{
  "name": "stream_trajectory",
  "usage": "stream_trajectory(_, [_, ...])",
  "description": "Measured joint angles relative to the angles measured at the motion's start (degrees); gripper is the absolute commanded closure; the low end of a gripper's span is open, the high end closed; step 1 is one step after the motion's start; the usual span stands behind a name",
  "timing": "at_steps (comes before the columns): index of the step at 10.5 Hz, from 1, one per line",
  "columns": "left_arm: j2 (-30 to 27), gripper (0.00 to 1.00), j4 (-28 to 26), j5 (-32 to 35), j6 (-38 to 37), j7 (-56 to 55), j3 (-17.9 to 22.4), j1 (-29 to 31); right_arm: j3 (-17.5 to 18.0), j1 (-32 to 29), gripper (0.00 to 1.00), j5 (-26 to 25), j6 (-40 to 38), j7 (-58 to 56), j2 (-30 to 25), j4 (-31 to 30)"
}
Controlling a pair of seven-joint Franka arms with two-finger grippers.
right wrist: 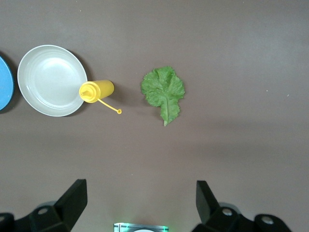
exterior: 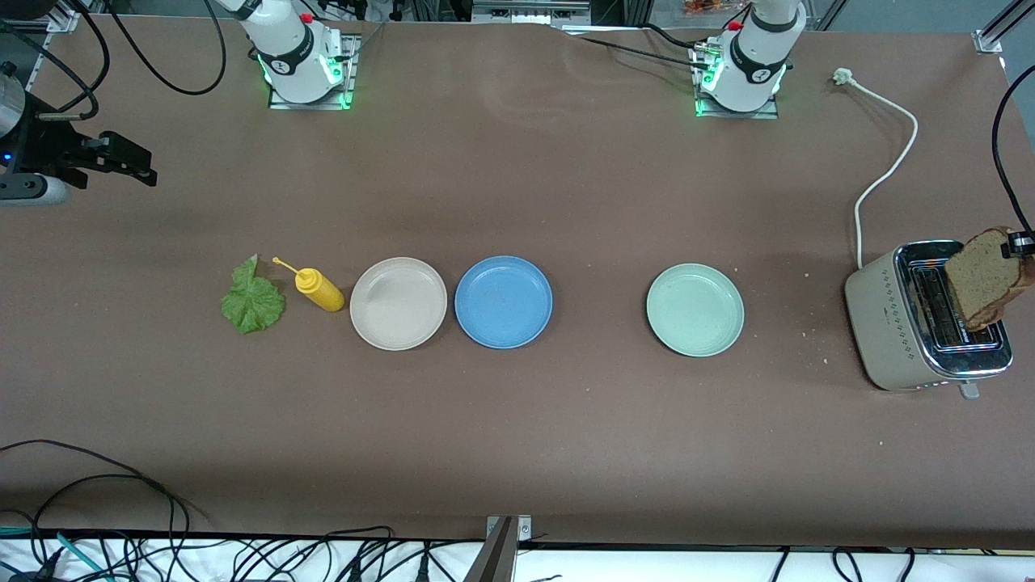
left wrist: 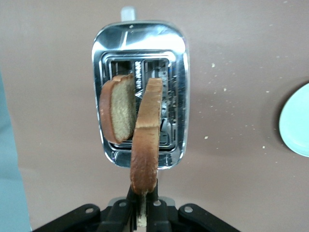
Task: Make sandwich in blue plate with both arms
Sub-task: 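Grasp the bread slice with the left gripper and lift it out, then carry the bread slice with the left gripper over the blue plate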
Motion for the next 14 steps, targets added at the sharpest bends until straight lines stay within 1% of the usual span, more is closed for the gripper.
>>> stream_trajectory(3, [-0.2, 1.0, 0.2, -0.3, 0.0, 0.3, -2.3, -0.9, 0.0, 0.0, 0.0, 0.0, 0.0, 0.0, 0.0, 0.0])
stream_trajectory(5, [0.3, 1.0, 0.2, -4.9, 0.0, 0.3, -3.1, -2.5, 0.0, 0.0, 0.0, 0.0, 0.0, 0.0, 0.0, 0.0])
stream_trajectory(7, [1.6, 1.0, 0.1, -8.7, 0.0, -1.8, -3.2, -5.7, -0.1, 0.0, 0.0, 0.0, 0.0, 0.0, 0.0, 0.0])
stream_trajectory(9, [2.8, 1.0, -0.2, -12.6, 0.0, -5.8, -3.2, -10.0, -0.1, 0.0, 0.0, 0.0, 0.0, 0.0, 0.0, 0.0])
stream_trajectory(11, [3.3, 1.0, -0.9, -19.0, 0.1, -15.1, -3.3, -16.0, -0.1, 0.0, 0.0, 0.0, 0.0, 0.0, 0.0, 0.0])
stream_trajectory(13, [4.7, 1.0, -1.4, -21.4, 3.2, -24.7, -3.4, -23.7, -0.1, 0.0, 0.0, 0.0, 0.0, 0.0, 0.0, 0.0])
stream_trajectory(14, [5.9, 1.0, -1.6, -24.0, 5.6, -29.4, -3.4, -26.9, -0.1, 0.0, 0.0, 0.0, -0.1, 0.0, 0.1, 0.0])
